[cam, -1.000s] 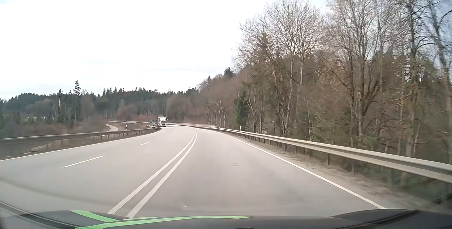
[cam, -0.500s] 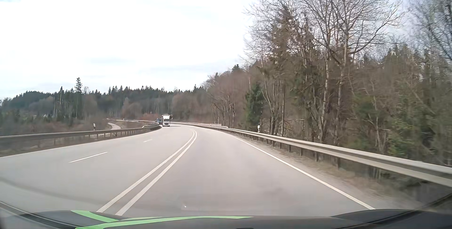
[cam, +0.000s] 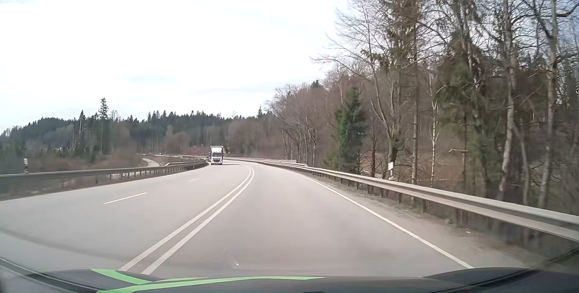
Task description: Follow the waypoints while adhering to traffic rules and regulations
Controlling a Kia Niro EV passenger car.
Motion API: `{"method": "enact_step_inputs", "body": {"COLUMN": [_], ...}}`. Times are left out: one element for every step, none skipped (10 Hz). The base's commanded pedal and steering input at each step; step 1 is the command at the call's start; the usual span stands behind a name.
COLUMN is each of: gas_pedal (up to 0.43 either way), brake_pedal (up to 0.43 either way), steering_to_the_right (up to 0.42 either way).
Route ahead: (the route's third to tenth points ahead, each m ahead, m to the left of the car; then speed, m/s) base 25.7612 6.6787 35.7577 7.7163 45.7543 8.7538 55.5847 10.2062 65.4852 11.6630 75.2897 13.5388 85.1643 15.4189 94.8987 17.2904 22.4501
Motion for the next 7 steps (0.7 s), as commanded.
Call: {"method": "enact_step_inputs", "body": {"gas_pedal": [0.157,0.157,0.157,0.157,0.157,0.157,0.157], "brake_pedal": [0.000,0.000,0.000,0.000,0.000,0.000,0.000], "steering_to_the_right": [-0.014,-0.014,-0.013,-0.013,-0.013,-0.013,-0.013]}}
